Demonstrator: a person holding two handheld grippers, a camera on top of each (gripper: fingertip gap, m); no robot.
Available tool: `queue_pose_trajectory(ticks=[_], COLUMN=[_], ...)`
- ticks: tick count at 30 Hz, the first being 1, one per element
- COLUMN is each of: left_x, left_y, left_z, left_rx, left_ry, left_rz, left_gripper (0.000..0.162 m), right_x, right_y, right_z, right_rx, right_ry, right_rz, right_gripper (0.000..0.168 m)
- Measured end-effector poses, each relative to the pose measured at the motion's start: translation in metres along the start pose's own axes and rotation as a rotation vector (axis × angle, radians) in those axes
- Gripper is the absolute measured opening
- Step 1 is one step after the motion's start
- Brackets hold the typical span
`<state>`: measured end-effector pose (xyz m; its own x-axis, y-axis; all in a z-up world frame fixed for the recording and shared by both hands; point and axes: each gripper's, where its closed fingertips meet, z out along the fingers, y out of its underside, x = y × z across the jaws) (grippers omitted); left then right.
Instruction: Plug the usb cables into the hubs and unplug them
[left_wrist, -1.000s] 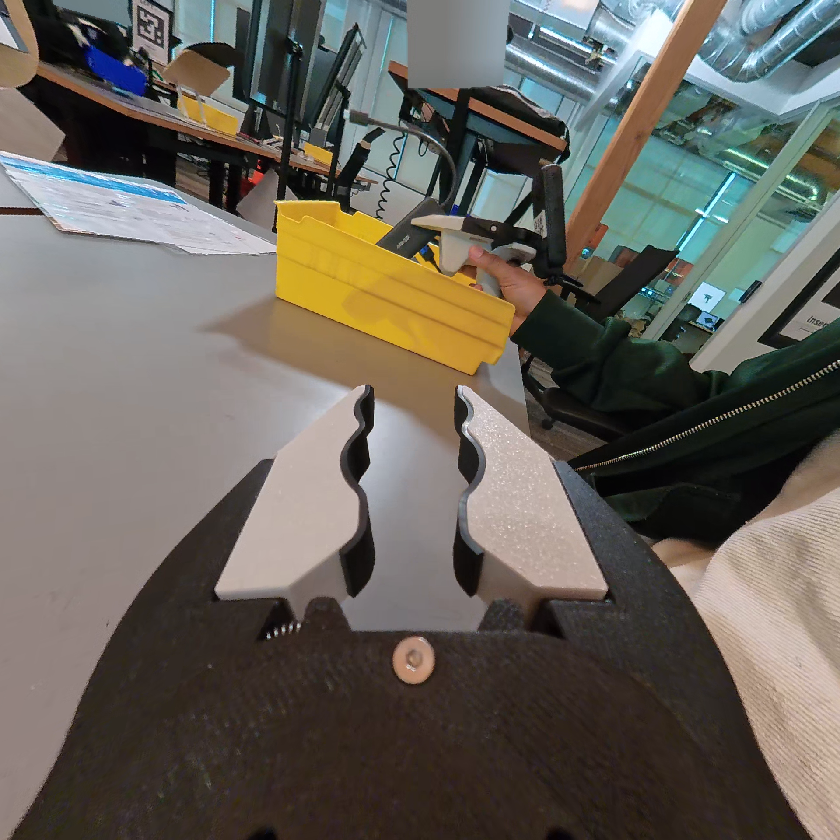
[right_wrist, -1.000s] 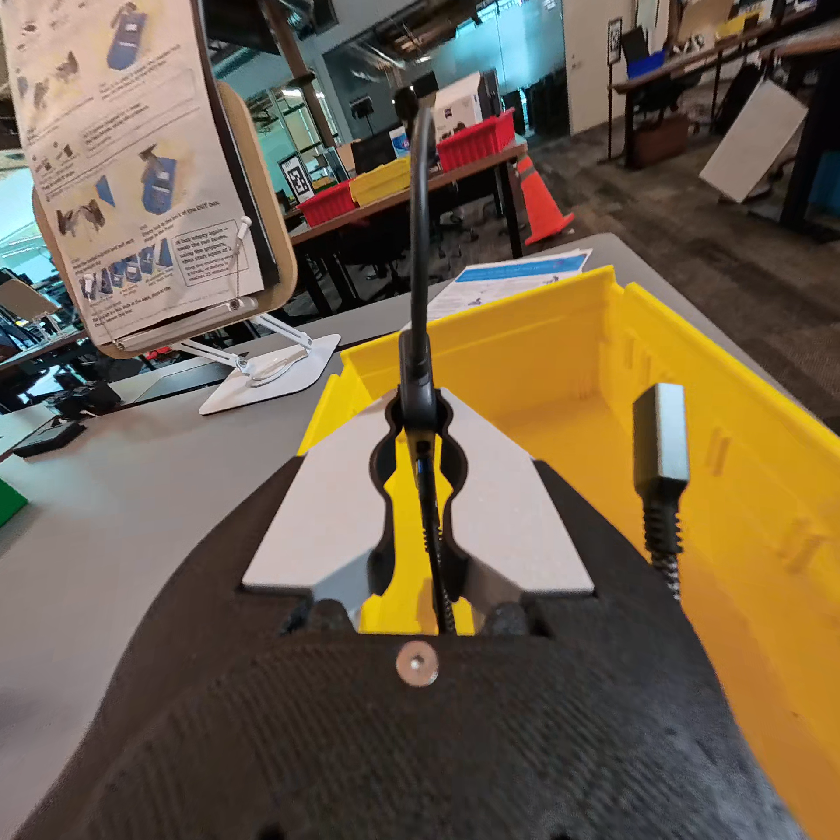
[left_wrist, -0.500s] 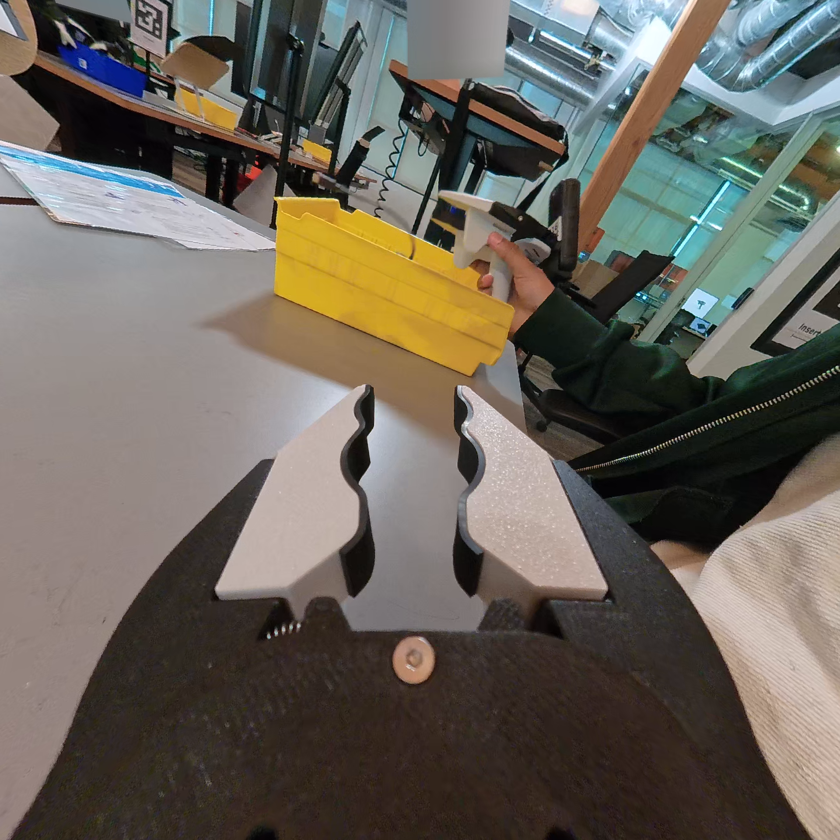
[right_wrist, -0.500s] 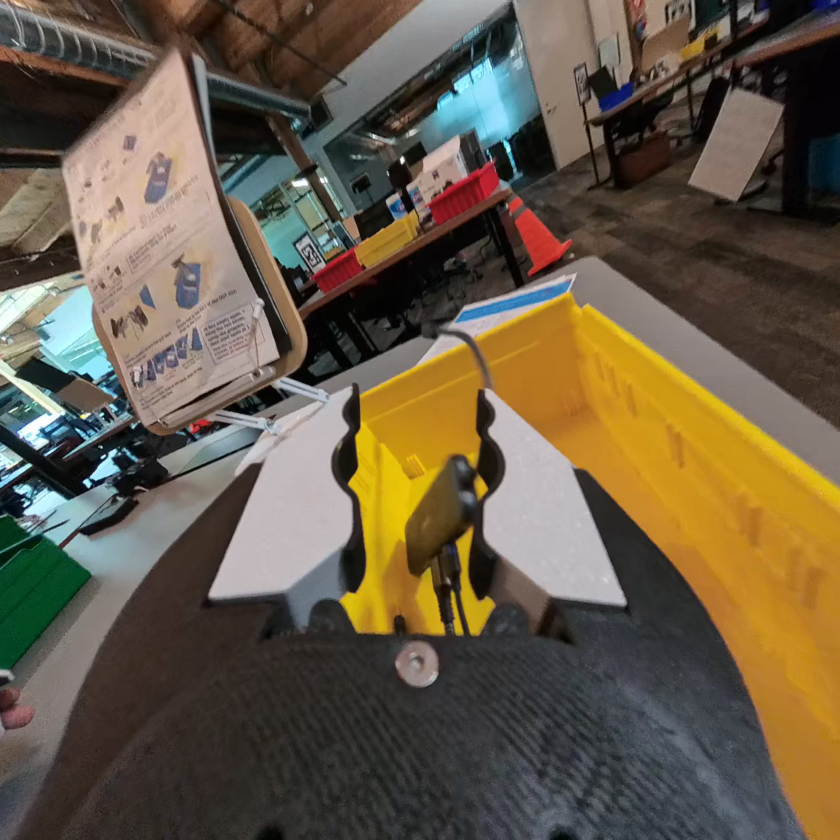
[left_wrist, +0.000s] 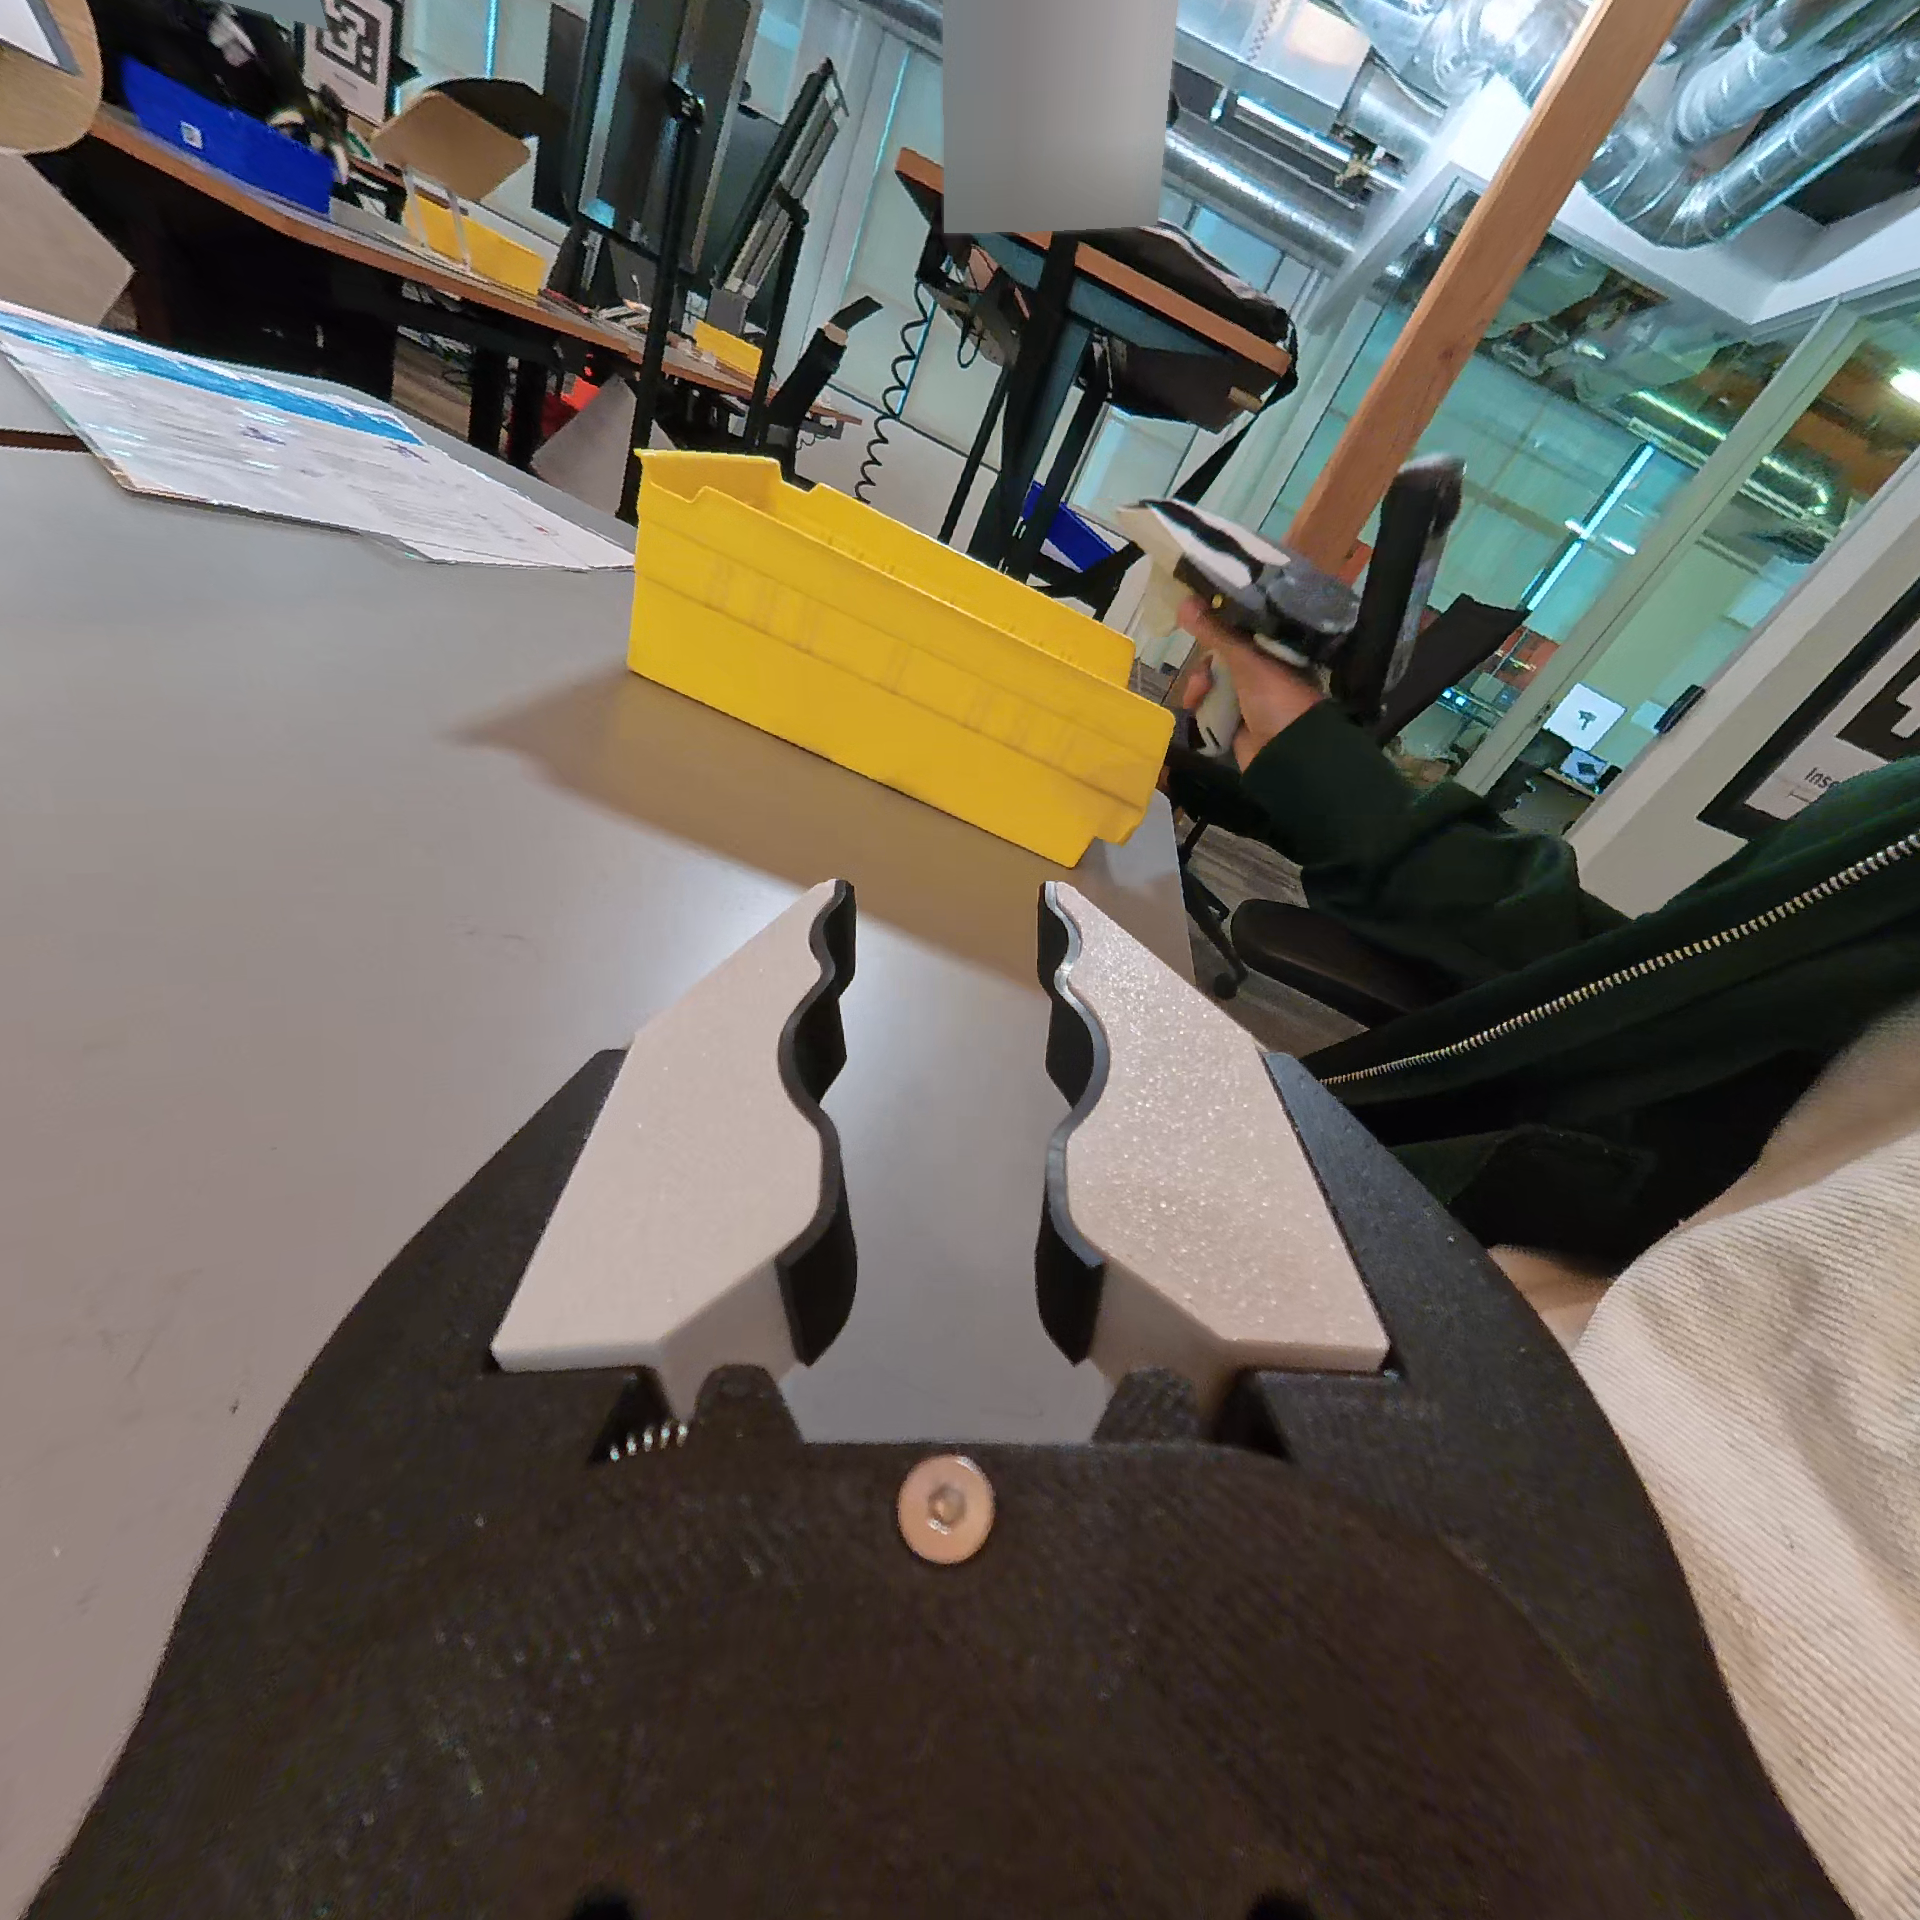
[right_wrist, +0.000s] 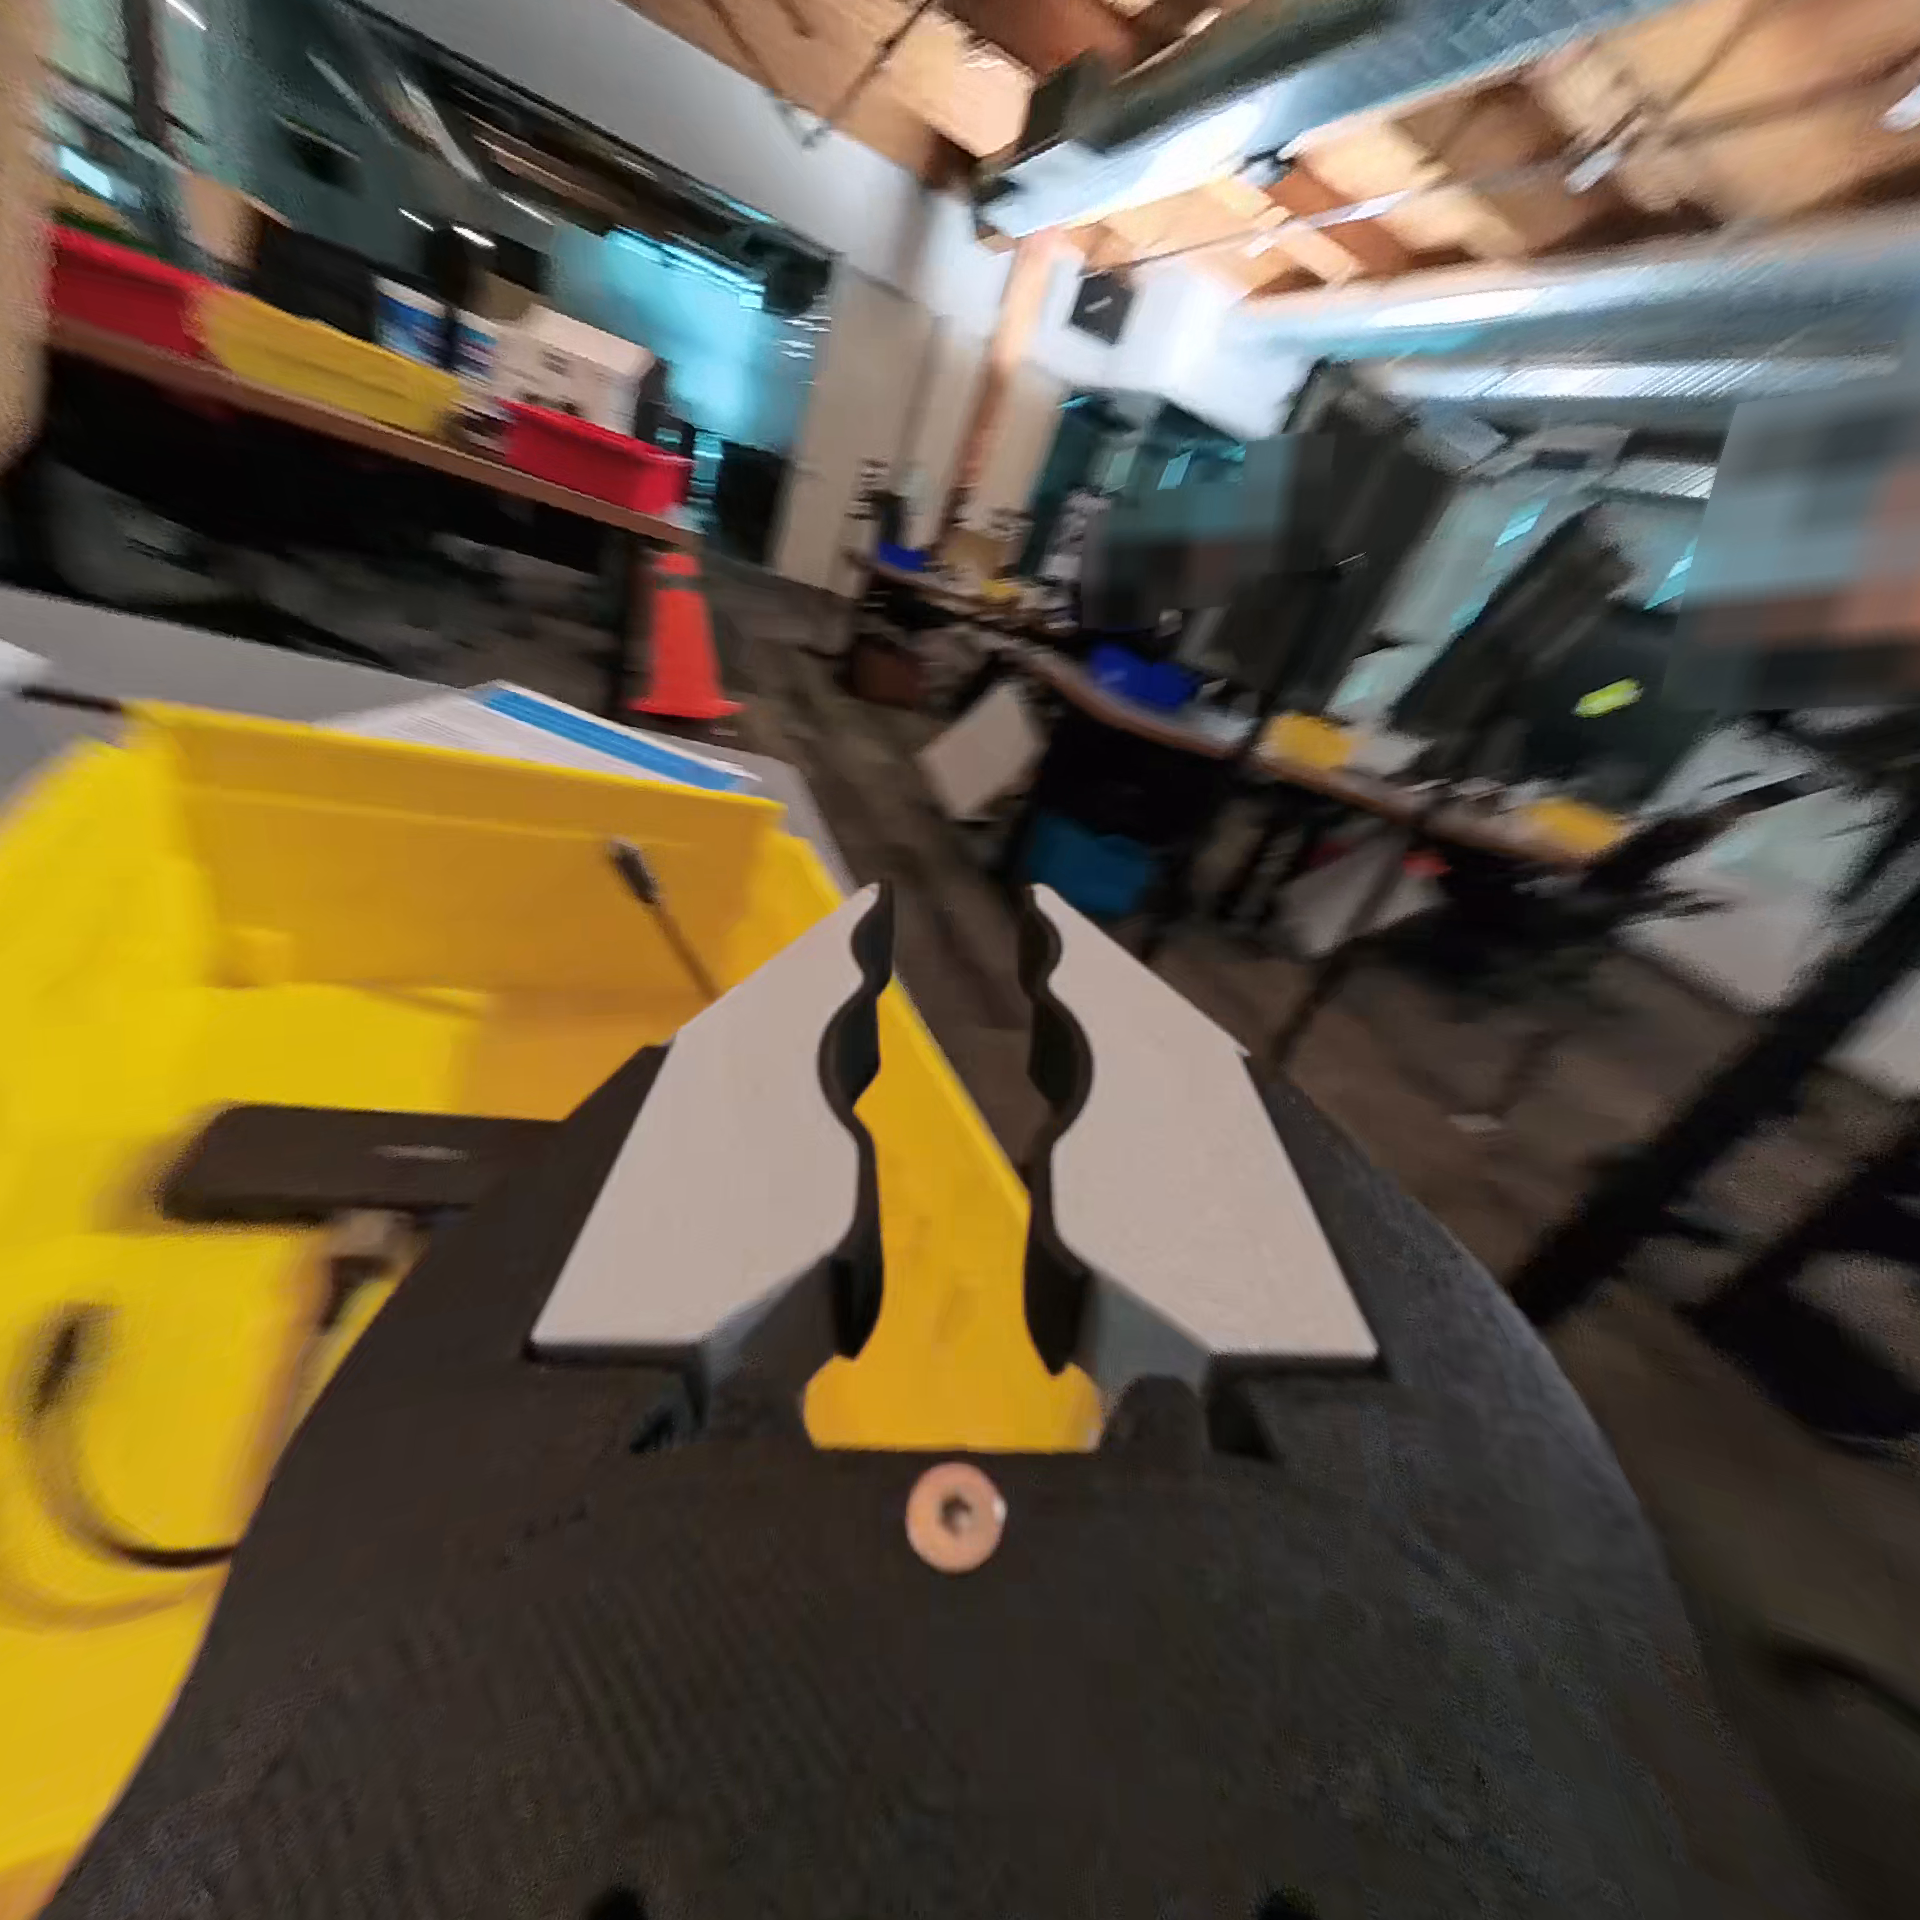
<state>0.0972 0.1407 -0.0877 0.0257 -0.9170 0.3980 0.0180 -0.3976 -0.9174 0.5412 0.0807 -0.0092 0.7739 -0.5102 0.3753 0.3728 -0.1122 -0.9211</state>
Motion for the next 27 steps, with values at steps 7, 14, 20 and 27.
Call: queue_pose_trajectory(ticks=[7, 14, 20, 27], left_x=[-0.002, -0.003, 0.000, -0.002], left_y=[0.000, -0.001, 0.001, 0.000], left_z=[0.000, -0.001, 0.001, 0.000], left_rx=[0.004, 0.013, 0.005, 0.011], left_ry=[0.005, 0.009, 0.019, 0.022], left_rz=[-0.034, -0.059, -0.061, -0.085], left_gripper=[0.032, 0.031, 0.031, 0.031], right_x=[0.031, 0.020, -0.023, -0.027], right_y=[0.045, 0.084, 0.117, 0.128], right_z=[-0.004, 0.005, 0.012, 0.013], right_rx=[-0.085, -0.243, -0.412, -0.494], right_ry=[0.071, -0.040, -0.204, -0.149], right_rz=[0.093, 0.298, 0.443, 0.408], right_gripper=[0.042, 0.089, 0.090, 0.078])
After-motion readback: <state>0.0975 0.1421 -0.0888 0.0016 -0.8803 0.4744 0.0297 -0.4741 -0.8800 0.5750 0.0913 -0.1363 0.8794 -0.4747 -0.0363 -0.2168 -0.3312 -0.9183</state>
